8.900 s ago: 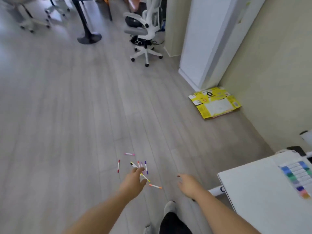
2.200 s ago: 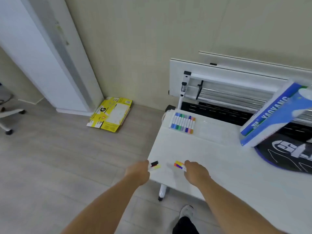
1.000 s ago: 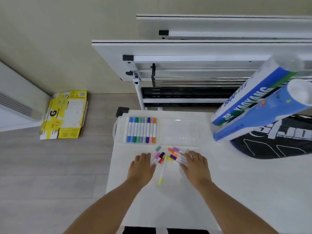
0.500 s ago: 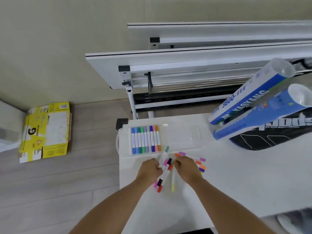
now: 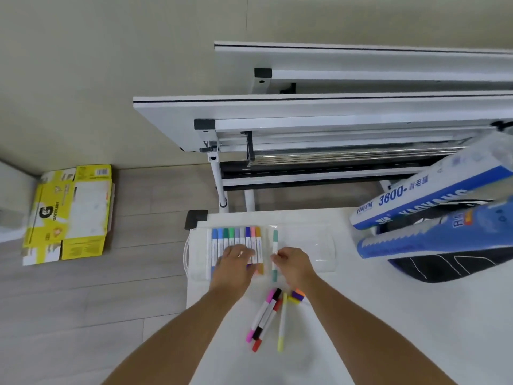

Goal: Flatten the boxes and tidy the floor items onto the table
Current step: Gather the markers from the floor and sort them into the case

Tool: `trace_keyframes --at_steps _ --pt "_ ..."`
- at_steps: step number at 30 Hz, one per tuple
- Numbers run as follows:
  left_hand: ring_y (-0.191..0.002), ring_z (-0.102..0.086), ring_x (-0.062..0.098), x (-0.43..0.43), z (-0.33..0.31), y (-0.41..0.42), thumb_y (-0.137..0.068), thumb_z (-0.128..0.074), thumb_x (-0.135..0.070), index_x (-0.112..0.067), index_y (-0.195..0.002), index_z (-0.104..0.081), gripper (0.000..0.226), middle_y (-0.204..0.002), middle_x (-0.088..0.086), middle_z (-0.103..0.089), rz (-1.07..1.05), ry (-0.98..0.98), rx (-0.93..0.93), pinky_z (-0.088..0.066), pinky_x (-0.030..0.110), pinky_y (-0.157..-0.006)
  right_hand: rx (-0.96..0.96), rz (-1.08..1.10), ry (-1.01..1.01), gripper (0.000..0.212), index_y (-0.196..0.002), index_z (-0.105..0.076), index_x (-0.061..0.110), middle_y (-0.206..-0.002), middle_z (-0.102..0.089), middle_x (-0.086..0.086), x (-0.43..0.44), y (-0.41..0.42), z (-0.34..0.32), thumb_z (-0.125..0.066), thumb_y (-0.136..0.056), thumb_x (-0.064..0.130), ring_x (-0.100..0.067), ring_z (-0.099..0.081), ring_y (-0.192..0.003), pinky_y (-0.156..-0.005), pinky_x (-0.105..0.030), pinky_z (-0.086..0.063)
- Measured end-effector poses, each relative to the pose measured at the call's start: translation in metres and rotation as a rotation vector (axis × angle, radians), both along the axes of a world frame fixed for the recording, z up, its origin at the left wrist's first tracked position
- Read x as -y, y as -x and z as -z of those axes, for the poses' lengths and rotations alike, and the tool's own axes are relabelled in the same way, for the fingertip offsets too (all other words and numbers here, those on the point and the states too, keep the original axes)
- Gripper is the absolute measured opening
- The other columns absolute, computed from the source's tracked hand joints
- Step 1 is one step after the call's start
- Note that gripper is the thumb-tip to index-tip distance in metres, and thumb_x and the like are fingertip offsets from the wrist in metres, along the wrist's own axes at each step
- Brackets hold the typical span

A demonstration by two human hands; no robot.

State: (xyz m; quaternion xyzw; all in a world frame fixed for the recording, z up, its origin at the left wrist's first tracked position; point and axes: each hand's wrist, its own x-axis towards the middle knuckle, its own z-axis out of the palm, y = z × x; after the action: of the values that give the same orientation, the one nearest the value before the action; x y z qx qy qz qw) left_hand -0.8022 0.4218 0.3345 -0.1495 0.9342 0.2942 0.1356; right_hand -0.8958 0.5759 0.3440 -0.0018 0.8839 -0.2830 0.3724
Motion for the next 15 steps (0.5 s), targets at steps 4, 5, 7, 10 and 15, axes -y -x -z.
trace_keyframes --at_steps 4,5,7,10,15 --pt "-0.151 0.021 0.027 0.020 0.020 0.000 -0.098 -0.046 -0.056 -0.038 -0.158 -0.002 0.077 -0.165 -0.002 0.021 0.227 0.248 0.139 0.003 0.051 -0.121 -0.015 -0.075 -0.089 0.027 -0.073 -0.063 0.022 -0.072 -0.063 0.004 0.002 0.022 0.018 -0.057 -0.096 0.036 -0.014 -0.059 -0.069 -0.062 -0.024 -0.041" --pt "-0.149 0.026 0.027 0.022 0.024 0.000 -0.098 -0.043 -0.060 -0.038 -0.157 0.005 0.079 -0.163 -0.003 0.027 0.253 0.260 0.176 0.006 0.052 -0.121 -0.006 -0.087 -0.099 0.026 -0.077 -0.066 0.021 -0.076 -0.065 0.003 0.005 0.024 0.022 -0.057 -0.096 0.037 -0.014 -0.061 -0.071 -0.065 -0.024 -0.042" --pt "-0.147 0.030 0.027 0.022 0.028 -0.002 -0.098 -0.037 -0.063 -0.038 -0.156 0.012 0.080 -0.161 -0.003 0.031 0.276 0.265 0.201 0.008 0.053 -0.122 -0.001 -0.074 -0.101 0.024 -0.086 -0.070 0.019 -0.080 -0.068 0.003 0.009 0.025 0.027 -0.059 -0.095 0.038 -0.011 -0.063 -0.071 -0.065 -0.023 -0.044" --pt "-0.146 0.031 0.028 0.023 0.030 -0.003 -0.098 -0.035 -0.064 -0.037 -0.155 0.015 0.081 -0.160 -0.003 0.034 0.288 0.281 0.212 0.008 0.054 -0.122 -0.016 -0.060 -0.102 0.025 -0.091 -0.073 0.019 -0.082 -0.069 0.004 0.011 0.023 0.029 -0.059 -0.095 0.039 -0.008 -0.061 -0.069 -0.058 -0.020 -0.041" --pt "-0.146 0.031 0.027 0.023 0.031 -0.002 -0.098 -0.036 -0.062 -0.037 -0.156 0.015 0.081 -0.161 -0.003 0.032 0.287 0.280 0.223 0.004 0.054 -0.123 -0.003 -0.043 -0.111 0.030 -0.087 -0.072 0.018 -0.078 -0.069 0.003 0.012 0.023 0.031 -0.056 -0.096 0.041 -0.010 -0.062 -0.069 -0.058 -0.021 -0.040"
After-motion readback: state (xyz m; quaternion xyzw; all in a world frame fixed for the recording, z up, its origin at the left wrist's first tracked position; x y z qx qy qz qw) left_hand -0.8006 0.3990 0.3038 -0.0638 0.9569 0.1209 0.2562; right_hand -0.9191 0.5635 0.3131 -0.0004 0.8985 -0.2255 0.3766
